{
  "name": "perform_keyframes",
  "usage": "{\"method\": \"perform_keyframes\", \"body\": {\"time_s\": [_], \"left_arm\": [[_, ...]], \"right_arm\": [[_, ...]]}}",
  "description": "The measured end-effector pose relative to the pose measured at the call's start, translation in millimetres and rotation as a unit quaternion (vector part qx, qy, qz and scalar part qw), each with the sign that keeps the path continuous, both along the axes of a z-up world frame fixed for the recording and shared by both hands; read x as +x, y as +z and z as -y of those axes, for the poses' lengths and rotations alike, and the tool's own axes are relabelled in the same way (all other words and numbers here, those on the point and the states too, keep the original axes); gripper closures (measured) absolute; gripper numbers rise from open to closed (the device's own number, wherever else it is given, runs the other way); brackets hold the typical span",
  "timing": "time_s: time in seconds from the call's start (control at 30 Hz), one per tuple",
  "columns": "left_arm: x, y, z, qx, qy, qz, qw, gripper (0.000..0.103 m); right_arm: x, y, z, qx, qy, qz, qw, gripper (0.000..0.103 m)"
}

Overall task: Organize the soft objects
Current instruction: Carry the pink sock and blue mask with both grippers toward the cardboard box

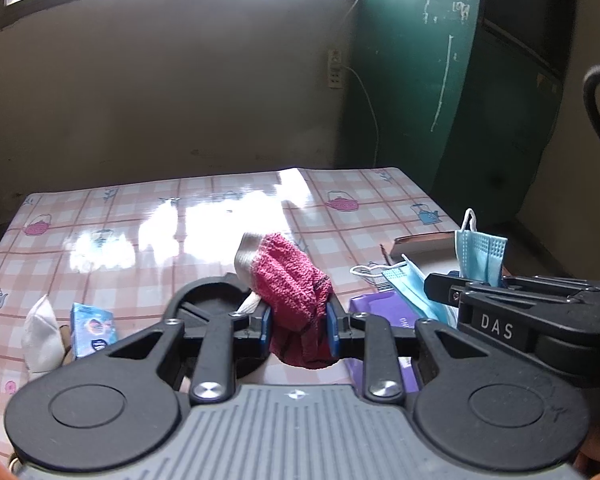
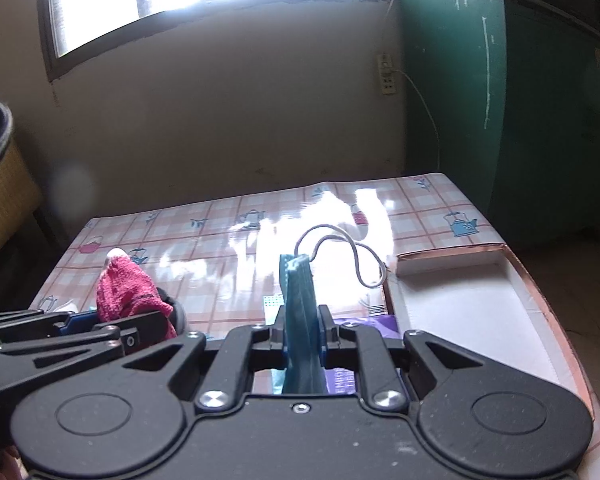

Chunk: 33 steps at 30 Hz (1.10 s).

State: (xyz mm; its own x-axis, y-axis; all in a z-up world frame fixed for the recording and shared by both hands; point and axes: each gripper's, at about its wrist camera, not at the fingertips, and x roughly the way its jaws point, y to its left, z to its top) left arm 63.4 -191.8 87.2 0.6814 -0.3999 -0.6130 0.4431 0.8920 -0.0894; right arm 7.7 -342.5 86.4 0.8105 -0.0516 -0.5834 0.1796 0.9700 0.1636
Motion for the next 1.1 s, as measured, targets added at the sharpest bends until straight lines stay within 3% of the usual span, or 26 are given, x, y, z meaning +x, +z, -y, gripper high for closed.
{"method": "perform_keyframes", "body": {"time_s": [1.1], "left_arm": [[-17,-13,117,0.011,-0.123,-0.011,0.9923,0.074]], "right_arm": [[0,-16,132,-0.003,-0.066,-0.037,0.997,0.087]]}}
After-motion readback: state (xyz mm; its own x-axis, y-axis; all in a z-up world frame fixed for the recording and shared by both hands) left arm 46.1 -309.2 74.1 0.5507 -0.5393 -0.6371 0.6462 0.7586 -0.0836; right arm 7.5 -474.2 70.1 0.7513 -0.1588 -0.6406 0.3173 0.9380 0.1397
